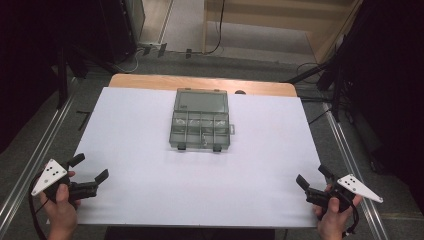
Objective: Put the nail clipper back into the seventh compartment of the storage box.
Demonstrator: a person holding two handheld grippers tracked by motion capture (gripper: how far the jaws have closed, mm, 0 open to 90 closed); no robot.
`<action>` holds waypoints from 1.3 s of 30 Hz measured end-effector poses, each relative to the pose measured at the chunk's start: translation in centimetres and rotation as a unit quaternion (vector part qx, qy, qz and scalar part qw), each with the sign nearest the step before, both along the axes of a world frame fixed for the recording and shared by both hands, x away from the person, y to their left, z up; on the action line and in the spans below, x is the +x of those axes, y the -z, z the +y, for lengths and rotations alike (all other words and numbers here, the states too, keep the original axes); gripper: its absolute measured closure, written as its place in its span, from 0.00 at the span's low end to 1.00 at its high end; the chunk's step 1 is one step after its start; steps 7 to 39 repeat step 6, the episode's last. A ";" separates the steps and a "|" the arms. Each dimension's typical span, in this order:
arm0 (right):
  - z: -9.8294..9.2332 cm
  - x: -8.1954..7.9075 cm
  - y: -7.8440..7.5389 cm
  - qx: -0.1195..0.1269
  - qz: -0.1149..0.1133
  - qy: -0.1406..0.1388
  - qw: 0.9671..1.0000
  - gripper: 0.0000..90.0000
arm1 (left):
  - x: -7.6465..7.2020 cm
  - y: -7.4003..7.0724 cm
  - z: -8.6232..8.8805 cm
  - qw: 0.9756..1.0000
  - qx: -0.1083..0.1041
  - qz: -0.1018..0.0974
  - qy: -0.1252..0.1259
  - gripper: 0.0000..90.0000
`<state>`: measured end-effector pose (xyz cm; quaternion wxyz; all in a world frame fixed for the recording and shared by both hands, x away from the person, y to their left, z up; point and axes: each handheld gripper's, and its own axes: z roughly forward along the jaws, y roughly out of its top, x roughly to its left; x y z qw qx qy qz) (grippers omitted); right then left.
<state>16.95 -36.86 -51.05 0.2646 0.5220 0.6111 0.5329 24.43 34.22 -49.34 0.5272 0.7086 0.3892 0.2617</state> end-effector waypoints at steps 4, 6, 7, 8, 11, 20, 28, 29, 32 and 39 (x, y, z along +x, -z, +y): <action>0.2 0.1 0.0 -0.004 0.005 -0.005 1.000 0.00 | 0.0 0.0 0.0 1.000 0.000 0.000 0.000 0.00; 0.2 0.2 0.0 -0.005 0.004 -0.006 1.000 0.00 | 0.0 0.0 0.0 1.000 0.000 0.000 0.000 0.00; 0.2 0.2 0.0 -0.005 0.004 -0.006 1.000 0.00 | 0.0 0.0 0.0 1.000 0.000 0.000 0.000 0.00; 0.2 0.2 0.0 -0.005 0.004 -0.006 1.000 0.00 | 0.0 0.0 0.0 1.000 0.000 0.000 0.000 0.00; 0.2 0.2 0.0 -0.005 0.004 -0.006 1.000 0.00 | 0.0 0.0 0.0 1.000 0.000 0.000 0.000 0.00; 0.2 0.2 0.0 -0.005 0.004 -0.006 1.000 0.00 | 0.0 0.0 0.0 1.000 0.000 0.000 0.000 0.00; 0.2 0.2 0.0 -0.005 0.004 -0.006 1.000 0.00 | 0.0 0.0 0.0 1.000 0.000 0.000 0.000 0.00; 0.2 0.2 0.0 -0.005 0.004 -0.006 1.000 0.00 | 0.0 0.0 0.0 1.000 0.000 0.000 0.000 0.00; 0.2 0.2 0.0 -0.005 0.004 -0.006 1.000 0.00 | 0.0 0.0 0.0 1.000 0.000 0.000 0.000 0.00; 0.2 0.2 0.0 -0.005 0.004 -0.006 1.000 0.00 | 0.0 0.0 0.0 1.000 0.000 0.000 0.000 0.00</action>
